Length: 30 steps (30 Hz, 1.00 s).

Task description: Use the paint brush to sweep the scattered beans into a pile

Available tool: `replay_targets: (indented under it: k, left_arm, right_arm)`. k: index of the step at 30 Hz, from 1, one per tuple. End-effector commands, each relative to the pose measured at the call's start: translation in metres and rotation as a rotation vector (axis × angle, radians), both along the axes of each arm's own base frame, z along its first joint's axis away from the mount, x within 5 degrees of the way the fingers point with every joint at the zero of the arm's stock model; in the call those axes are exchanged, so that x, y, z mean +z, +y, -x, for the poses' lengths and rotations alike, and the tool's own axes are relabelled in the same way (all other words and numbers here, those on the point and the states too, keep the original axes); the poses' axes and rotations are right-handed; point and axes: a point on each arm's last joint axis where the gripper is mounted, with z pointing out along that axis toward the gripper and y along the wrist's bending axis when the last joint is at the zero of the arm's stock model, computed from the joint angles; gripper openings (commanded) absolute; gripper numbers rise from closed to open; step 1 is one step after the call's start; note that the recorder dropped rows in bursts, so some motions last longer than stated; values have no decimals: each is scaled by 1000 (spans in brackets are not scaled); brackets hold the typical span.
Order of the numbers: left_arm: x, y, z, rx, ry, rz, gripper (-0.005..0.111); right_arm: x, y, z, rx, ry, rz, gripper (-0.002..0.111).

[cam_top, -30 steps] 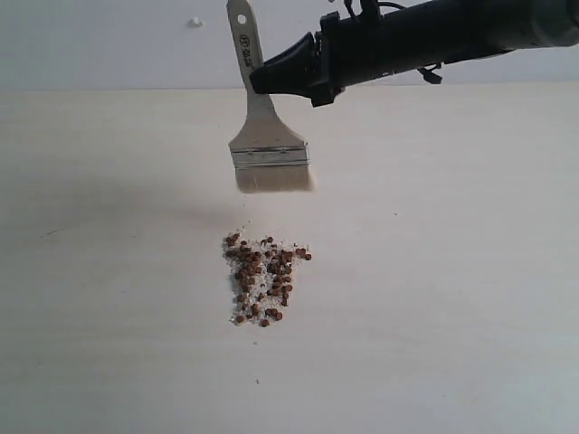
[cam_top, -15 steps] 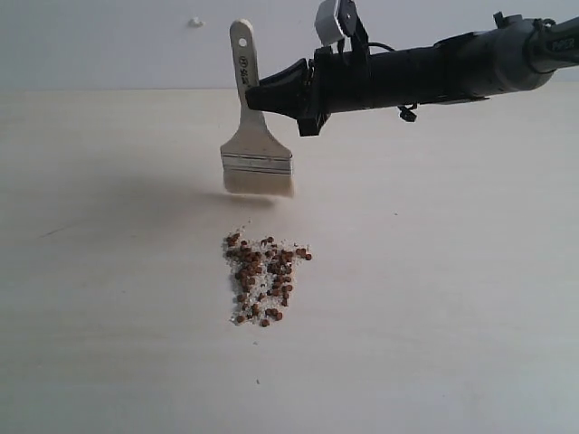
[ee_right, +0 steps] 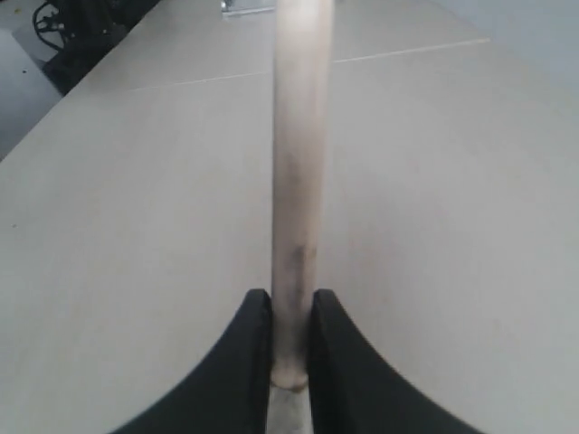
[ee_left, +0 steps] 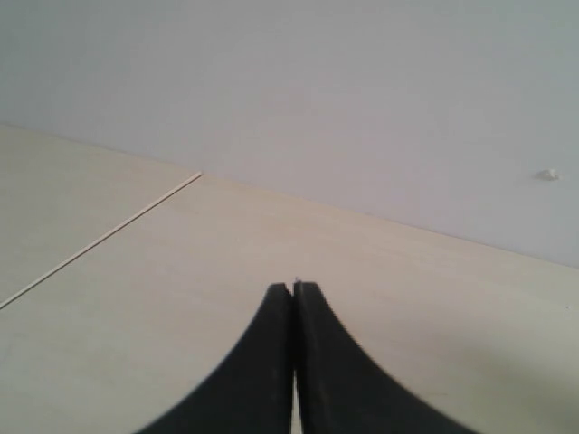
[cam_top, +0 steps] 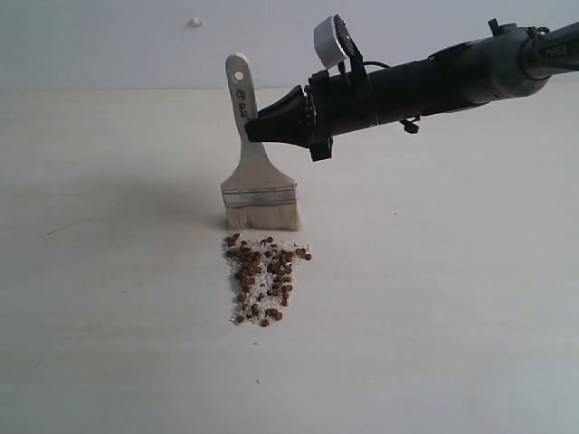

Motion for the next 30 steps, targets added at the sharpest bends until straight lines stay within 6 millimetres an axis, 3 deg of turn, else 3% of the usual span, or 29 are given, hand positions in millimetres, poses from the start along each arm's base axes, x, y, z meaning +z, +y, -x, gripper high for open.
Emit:
replay_targets:
  k: [1, 5, 8, 15, 20, 23, 26, 30]
  left_arm:
    - [0, 0, 0, 1, -4, 0, 0]
    - [0, 0, 0, 1, -4, 0, 0]
    - [0, 0, 0, 1, -4, 0, 0]
    - [0, 0, 0, 1, -4, 0, 0]
    - [0, 0, 0, 1, -4, 0, 0]
    - [0, 0, 0, 1, -4, 0, 0]
    - [0, 0, 0, 1, -4, 0, 0]
    - [0, 0, 0, 1, -4, 0, 0]
  right_arm:
    - [-4, -2, 4, 35, 54, 81, 0]
    - [1, 7, 10, 55, 79, 97, 0]
    - [21, 16, 16, 73, 45, 86, 0]
    - [74, 15, 21, 16, -26, 67, 0]
    - [98, 0, 11, -372, 0, 225, 0]
    - [109, -6, 26, -686, -52, 334, 0]
    - [115, -8, 49, -902, -117, 345, 0]
    - [91, 1, 108, -1171, -266, 351, 0]
